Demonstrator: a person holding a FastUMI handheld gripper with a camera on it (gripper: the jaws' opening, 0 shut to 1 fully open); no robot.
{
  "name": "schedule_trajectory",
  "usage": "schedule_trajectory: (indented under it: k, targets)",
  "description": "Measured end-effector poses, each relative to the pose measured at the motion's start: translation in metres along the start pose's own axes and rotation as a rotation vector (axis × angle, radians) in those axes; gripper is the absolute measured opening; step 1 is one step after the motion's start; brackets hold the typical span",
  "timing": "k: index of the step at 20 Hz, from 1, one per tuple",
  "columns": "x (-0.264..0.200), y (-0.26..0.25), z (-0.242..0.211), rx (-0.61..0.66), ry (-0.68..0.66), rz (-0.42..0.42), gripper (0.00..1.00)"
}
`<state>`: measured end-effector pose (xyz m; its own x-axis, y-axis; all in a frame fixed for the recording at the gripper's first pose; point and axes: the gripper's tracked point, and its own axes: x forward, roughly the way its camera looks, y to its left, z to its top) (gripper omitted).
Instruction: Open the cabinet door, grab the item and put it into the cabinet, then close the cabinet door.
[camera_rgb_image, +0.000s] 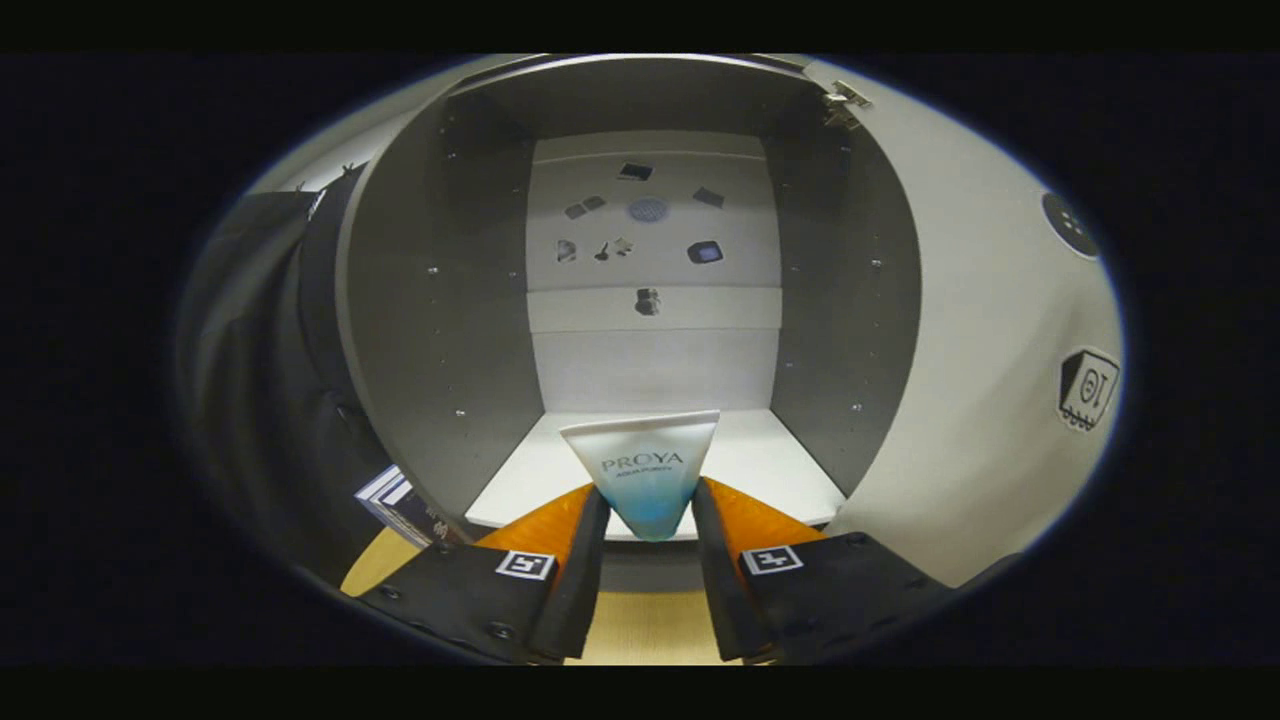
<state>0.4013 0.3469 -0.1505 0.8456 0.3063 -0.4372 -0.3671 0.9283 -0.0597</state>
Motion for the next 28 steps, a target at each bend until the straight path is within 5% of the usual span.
schedule_trajectory:
  k: [8, 16, 19, 23, 28]
  targets:
    - [0.064, -0.006, -0.022, 0.007, 0.120, -0.011, 0.54]
    - [0.079, -0.009, -0.037, 0.011, 0.175, -0.019, 0.56]
    - [0.070, -0.007, -0.032, 0.015, 0.147, -0.027, 0.67]
    - [0.039, 0.001, -0.025, 0.021, 0.080, -0.026, 1.00]
    - [-0.032, 0.011, -0.027, 0.043, 0.000, -0.028, 0.98]
